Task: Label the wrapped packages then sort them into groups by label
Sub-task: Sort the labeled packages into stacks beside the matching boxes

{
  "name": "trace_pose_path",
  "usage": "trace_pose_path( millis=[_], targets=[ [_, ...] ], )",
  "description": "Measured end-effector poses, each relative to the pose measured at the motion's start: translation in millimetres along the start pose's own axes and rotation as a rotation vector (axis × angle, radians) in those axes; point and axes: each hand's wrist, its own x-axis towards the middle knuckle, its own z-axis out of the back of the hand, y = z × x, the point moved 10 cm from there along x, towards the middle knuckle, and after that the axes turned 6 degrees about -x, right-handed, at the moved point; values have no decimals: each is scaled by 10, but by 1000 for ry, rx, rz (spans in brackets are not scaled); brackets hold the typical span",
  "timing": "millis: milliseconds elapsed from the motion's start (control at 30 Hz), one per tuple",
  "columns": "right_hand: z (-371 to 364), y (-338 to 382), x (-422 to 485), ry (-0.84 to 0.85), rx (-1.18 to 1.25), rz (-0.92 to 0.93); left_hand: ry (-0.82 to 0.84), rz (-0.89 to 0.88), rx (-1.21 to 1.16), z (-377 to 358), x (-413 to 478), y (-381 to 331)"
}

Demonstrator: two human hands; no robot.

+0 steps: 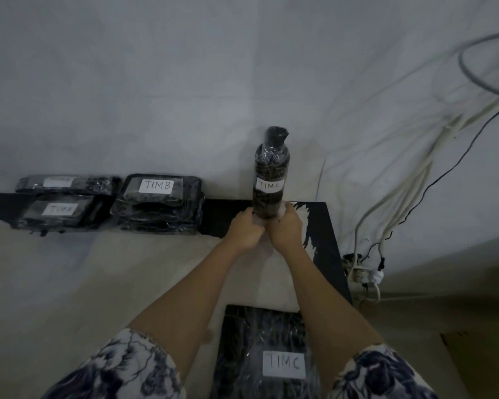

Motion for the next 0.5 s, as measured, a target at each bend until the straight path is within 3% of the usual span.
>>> trace_pose_path(
  millis=[133,267,500],
  targets=[
    [58,-113,-307,81,-193,-37,53,172,303,2,-284,207],
    [181,-264,-634,140,-317,-105,251,316,568,-52,-646,357],
    [426,-732,-1351,271,-575,-392,627,879,464,-119,-1640,896]
  ],
)
